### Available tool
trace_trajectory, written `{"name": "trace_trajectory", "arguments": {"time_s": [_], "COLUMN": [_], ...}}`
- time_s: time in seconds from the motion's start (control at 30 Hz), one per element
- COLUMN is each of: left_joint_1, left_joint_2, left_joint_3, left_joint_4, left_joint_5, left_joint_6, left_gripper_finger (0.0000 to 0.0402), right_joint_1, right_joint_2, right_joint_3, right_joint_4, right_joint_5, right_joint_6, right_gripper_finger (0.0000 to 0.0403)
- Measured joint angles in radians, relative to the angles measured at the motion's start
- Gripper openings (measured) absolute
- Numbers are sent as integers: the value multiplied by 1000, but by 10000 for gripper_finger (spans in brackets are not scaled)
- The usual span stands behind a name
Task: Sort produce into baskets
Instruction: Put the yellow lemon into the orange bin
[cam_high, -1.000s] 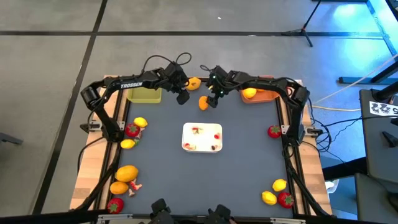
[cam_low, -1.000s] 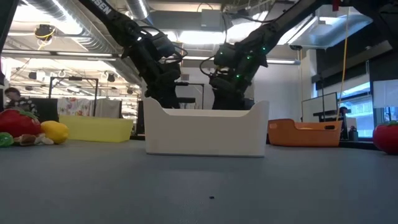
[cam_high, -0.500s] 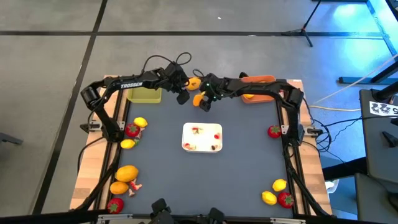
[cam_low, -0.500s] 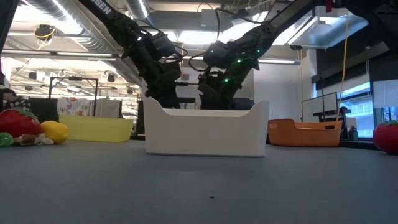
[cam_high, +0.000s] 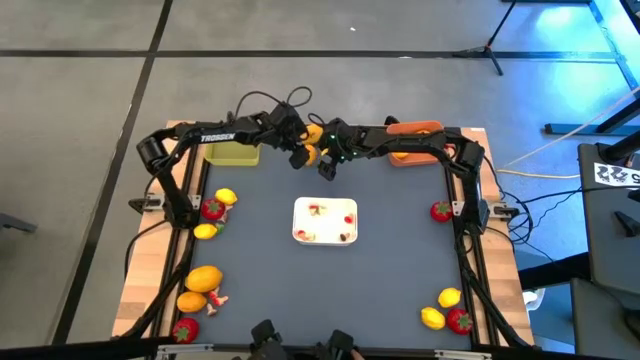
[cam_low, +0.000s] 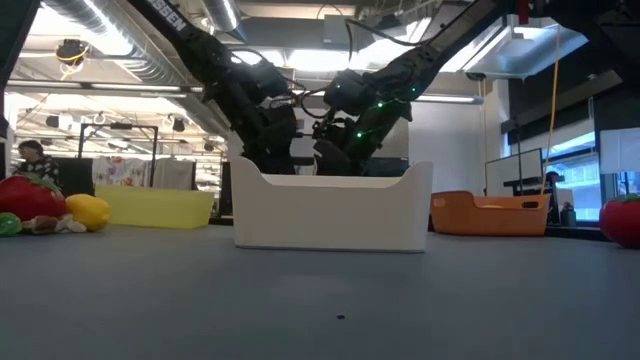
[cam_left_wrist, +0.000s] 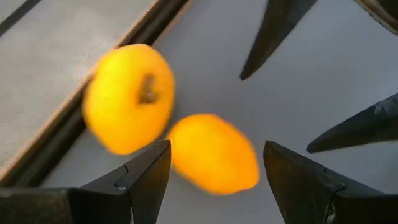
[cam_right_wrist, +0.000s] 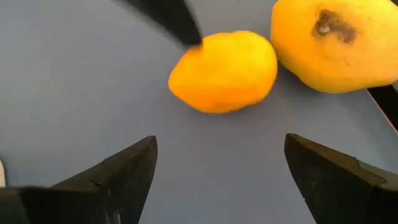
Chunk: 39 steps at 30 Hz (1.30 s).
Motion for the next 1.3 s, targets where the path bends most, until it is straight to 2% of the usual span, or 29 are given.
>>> {"name": "trace_trajectory", "arguments": {"time_s": [0.17, 0.3, 0.4, 0.63, 1.1, 1.3], "left_joint_1": [-29, -33, -30, -39, -47, -56], "left_joint_2": [45, 64, 64, 56, 57, 66], "left_joint_3": [0, -1, -1, -1, -1, 0], "left_joint_4": [27, 1, -22, -49, -25, -26], "left_joint_5": [-8, -93, -121, -118, -121, -120], "left_joint_6": [-48, -145, -213, -282, -306, -419], "left_gripper_finger": [251, 251, 251, 251, 251, 251], "right_joint_1": [0, 1, 1, 1, 1, 1], "right_joint_2": [0, 0, 0, 0, 0, 0], "right_joint_3": [0, 0, 0, 0, 0, 0], "right_joint_4": [2, 1, 1, 2, 3, 3], "right_joint_5": [0, 6, 6, 7, 8, 8], "right_joint_6": [-19, -20, -20, -25, -45, -45], "right_gripper_finger": [348, 348, 348, 348, 348, 348]}}
